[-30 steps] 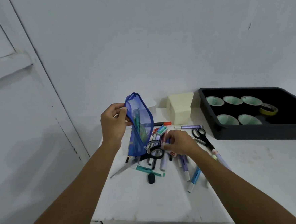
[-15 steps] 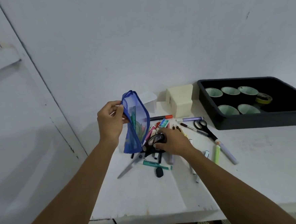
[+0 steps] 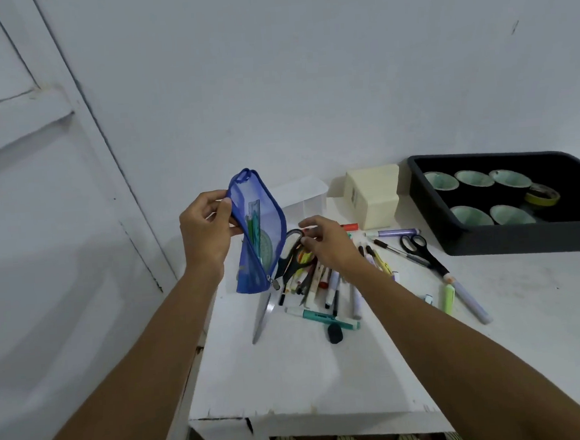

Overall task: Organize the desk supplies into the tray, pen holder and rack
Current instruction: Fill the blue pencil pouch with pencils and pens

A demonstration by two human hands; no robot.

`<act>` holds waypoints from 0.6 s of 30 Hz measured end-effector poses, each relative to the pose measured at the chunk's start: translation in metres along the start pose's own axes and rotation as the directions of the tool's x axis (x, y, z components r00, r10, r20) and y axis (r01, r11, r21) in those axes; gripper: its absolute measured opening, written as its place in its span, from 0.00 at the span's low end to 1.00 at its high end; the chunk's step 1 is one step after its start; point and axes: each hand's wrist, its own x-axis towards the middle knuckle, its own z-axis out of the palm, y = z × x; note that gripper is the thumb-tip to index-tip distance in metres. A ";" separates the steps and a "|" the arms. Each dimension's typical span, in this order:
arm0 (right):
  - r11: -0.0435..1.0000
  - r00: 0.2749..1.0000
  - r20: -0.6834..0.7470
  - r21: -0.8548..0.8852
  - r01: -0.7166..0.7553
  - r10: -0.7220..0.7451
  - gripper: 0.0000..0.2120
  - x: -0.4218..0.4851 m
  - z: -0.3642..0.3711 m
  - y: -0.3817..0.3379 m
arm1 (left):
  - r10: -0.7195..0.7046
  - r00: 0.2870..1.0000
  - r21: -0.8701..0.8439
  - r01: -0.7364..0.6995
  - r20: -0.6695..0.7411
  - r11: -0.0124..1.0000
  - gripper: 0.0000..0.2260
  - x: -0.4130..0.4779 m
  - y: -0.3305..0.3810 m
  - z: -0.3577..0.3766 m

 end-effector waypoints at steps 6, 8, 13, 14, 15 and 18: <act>0.995 0.992 0.123 -0.091 0.037 -0.026 0.18 0.027 0.039 -0.015 | -0.023 0.998 0.025 0.025 -0.051 0.999 0.06 0.004 -0.015 -0.034; 0.979 0.987 0.157 -0.191 0.069 -0.039 0.18 0.033 0.052 -0.013 | -0.041 0.998 0.031 0.042 -0.056 0.999 0.06 0.005 -0.020 -0.042; 0.905 0.989 0.144 -0.420 0.069 -0.009 0.15 0.034 0.064 0.003 | -0.061 0.997 0.052 0.064 -0.049 0.997 0.06 0.005 -0.031 -0.047; 0.894 0.991 0.130 -0.440 0.079 -0.024 0.15 0.033 0.062 0.006 | -0.063 0.997 0.050 0.065 -0.044 0.997 0.06 0.006 -0.033 -0.046; 0.879 0.994 0.104 -0.469 0.084 -0.039 0.14 0.032 0.059 0.008 | -0.061 0.998 0.048 0.063 -0.036 0.997 0.06 0.006 -0.034 -0.045; 0.790 0.999 0.012 -0.612 0.046 -0.049 0.13 0.033 0.048 0.013 | -0.043 0.999 0.030 0.043 -0.008 0.999 0.06 0.009 -0.034 -0.040</act>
